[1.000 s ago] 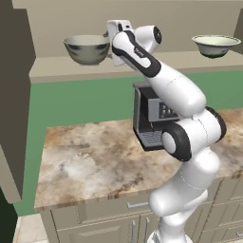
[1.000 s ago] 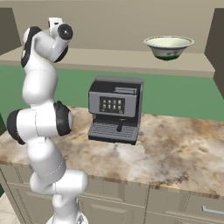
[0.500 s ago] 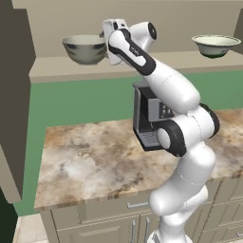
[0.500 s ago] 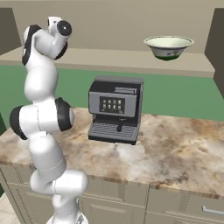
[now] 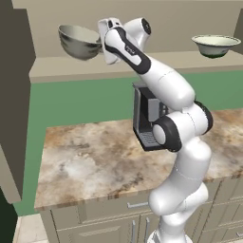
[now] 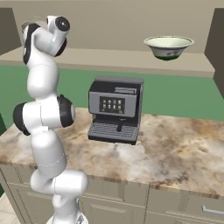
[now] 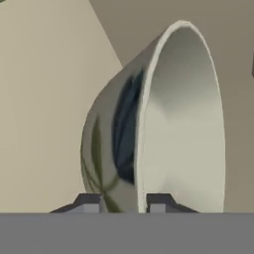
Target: Pick up the bowls from the cabinet and place each bowl in front of a stool on the dining counter.
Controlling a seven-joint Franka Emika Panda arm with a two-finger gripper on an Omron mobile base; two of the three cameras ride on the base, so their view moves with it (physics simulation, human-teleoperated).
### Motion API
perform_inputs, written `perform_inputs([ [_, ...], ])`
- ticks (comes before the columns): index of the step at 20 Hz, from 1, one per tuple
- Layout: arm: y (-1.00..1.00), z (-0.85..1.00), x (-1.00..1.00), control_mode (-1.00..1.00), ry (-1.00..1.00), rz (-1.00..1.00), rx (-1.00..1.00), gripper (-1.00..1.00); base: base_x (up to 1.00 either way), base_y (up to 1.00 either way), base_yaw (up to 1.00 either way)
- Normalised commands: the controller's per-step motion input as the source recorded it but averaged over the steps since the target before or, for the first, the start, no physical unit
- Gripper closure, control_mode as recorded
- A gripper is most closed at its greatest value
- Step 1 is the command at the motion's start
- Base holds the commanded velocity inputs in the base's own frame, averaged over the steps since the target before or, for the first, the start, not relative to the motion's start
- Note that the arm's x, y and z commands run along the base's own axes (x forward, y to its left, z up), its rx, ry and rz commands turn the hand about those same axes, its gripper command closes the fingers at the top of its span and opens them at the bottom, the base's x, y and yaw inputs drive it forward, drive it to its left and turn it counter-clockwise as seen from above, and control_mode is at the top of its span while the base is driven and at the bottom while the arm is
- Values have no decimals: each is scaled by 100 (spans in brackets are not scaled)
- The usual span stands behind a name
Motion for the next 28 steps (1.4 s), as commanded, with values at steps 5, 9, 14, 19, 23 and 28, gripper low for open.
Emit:
perform_inputs([
  [5, 8, 0, 0, -100, 0, 0, 0, 100, 0, 0, 0],
  [9, 6, 0, 0, -100, -7, 0, 0, 100, 0, 0, 0],
  [14, 2, 0, -5, -100, -11, 0, 0, 100, 0, 0, 0],
  [19, 0, -3, -30, -100, -4, -1, -1, 100, 0, 0, 0],
  [23, 0, 0, -44, -100, 0, -2, 0, 100, 0, 0, 0],
  [28, 0, -2, -63, -100, 0, -5, 0, 100, 0, 0, 0],
])
